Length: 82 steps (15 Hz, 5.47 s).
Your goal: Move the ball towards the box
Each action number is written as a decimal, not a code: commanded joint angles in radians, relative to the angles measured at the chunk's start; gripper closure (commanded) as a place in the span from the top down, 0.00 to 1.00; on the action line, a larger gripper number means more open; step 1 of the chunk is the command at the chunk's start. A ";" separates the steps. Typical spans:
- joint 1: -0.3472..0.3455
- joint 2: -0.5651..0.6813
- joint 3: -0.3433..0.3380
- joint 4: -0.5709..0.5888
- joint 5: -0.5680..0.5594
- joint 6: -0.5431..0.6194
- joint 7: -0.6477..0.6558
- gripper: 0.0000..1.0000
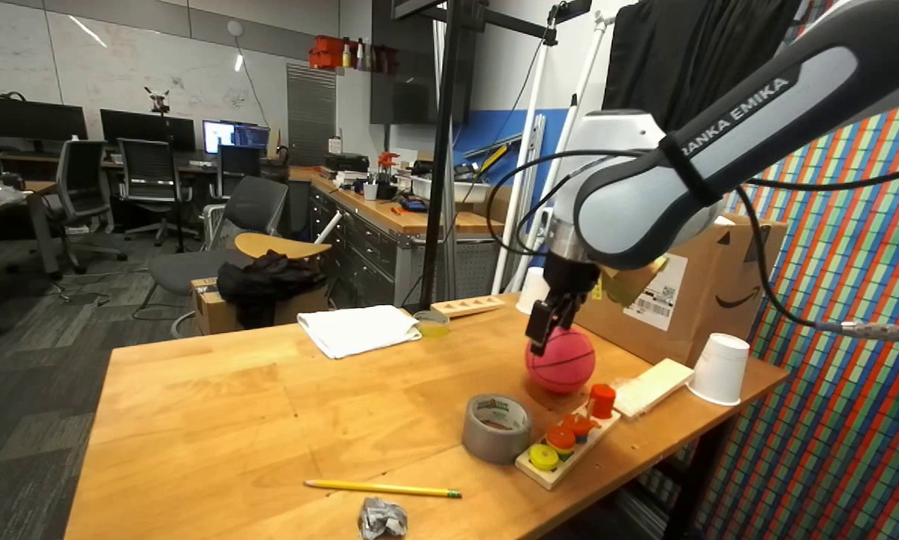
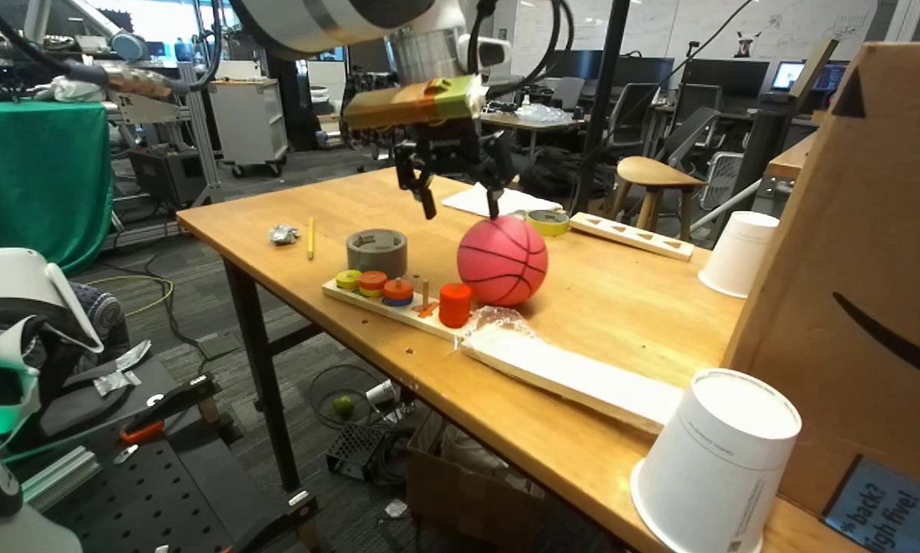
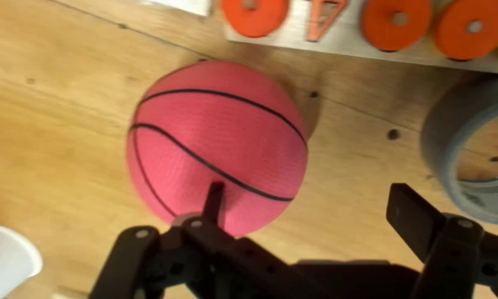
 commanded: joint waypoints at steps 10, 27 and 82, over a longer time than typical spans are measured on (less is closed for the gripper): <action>-0.131 -0.565 0.231 -0.308 -0.437 -0.086 0.489 1.00; 0.297 -0.328 0.173 -0.300 0.273 0.107 0.200 1.00; -0.009 0.102 -0.163 0.127 -0.333 0.348 0.093 1.00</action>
